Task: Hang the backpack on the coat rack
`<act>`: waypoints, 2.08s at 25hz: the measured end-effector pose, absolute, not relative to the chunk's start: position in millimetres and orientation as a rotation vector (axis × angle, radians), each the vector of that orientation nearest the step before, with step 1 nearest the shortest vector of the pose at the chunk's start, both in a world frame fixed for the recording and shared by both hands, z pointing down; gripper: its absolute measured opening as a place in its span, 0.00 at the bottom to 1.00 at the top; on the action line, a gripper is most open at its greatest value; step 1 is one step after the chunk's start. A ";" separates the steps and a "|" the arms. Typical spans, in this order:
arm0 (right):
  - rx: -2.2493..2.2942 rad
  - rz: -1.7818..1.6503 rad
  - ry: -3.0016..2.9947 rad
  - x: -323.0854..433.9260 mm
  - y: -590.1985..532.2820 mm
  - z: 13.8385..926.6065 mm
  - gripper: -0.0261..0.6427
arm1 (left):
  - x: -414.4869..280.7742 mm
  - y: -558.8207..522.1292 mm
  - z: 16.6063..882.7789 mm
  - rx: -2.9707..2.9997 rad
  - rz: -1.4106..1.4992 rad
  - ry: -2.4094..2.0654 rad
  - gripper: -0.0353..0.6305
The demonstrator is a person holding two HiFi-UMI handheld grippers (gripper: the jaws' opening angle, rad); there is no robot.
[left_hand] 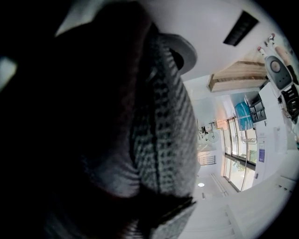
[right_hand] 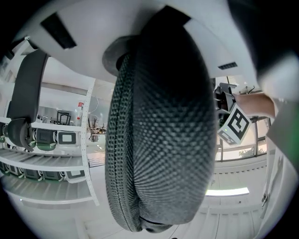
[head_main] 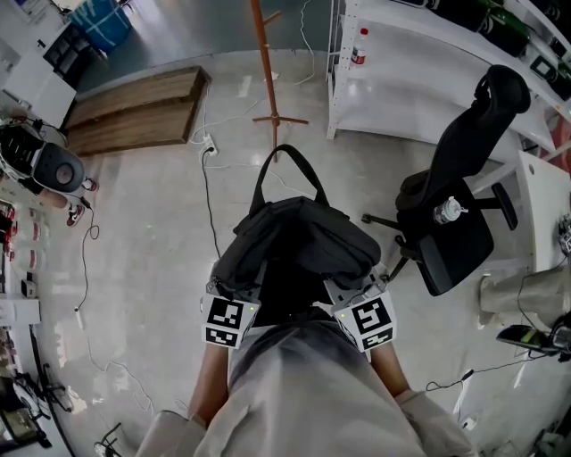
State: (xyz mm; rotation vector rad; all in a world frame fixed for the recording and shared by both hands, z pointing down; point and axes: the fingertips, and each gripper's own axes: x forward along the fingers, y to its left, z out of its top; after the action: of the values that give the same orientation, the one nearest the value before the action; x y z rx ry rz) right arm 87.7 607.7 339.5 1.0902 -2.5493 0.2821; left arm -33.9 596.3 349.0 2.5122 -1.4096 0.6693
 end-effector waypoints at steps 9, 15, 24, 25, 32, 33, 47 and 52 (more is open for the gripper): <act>1.089 0.339 -2.484 76.4 555.4 348.8 0.18 | -44.5 540.0 366.5 2.520 0.647 -1.325 0.25; 1.083 0.351 -2.461 50.5 506.0 352.1 0.18 | -69.1 492.3 371.7 2.514 0.646 -1.300 0.25; 1.069 0.349 -2.442 5.2 433.8 343.5 0.19 | -113.8 420.3 364.4 2.513 0.625 -1.291 0.25; 1.067 0.341 -2.439 0.0 425.7 341.0 0.19 | -118.8 412.3 362.5 2.515 0.617 -1.294 0.25; 1.078 0.308 -2.429 -42.3 370.6 327.4 0.19 | -160.3 357.2 350.8 2.522 0.586 -1.303 0.25; 1.081 0.306 -2.430 -47.5 363.3 326.7 0.19 | -165.6 349.4 349.9 2.526 0.587 -1.302 0.25; 1.131 0.299 -2.432 -106.1 286.8 322.8 0.19 | -223.6 268.1 343.1 2.578 0.600 -1.273 0.25; 1.151 0.291 -2.422 -112.0 269.6 319.9 0.19 | -228.6 250.9 340.7 2.587 0.597 -1.258 0.25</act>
State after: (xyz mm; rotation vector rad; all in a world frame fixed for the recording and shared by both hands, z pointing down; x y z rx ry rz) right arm -112.0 269.6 319.9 1.1514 -2.4222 0.2910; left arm -228.6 250.9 340.7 2.5868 -1.2583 0.5969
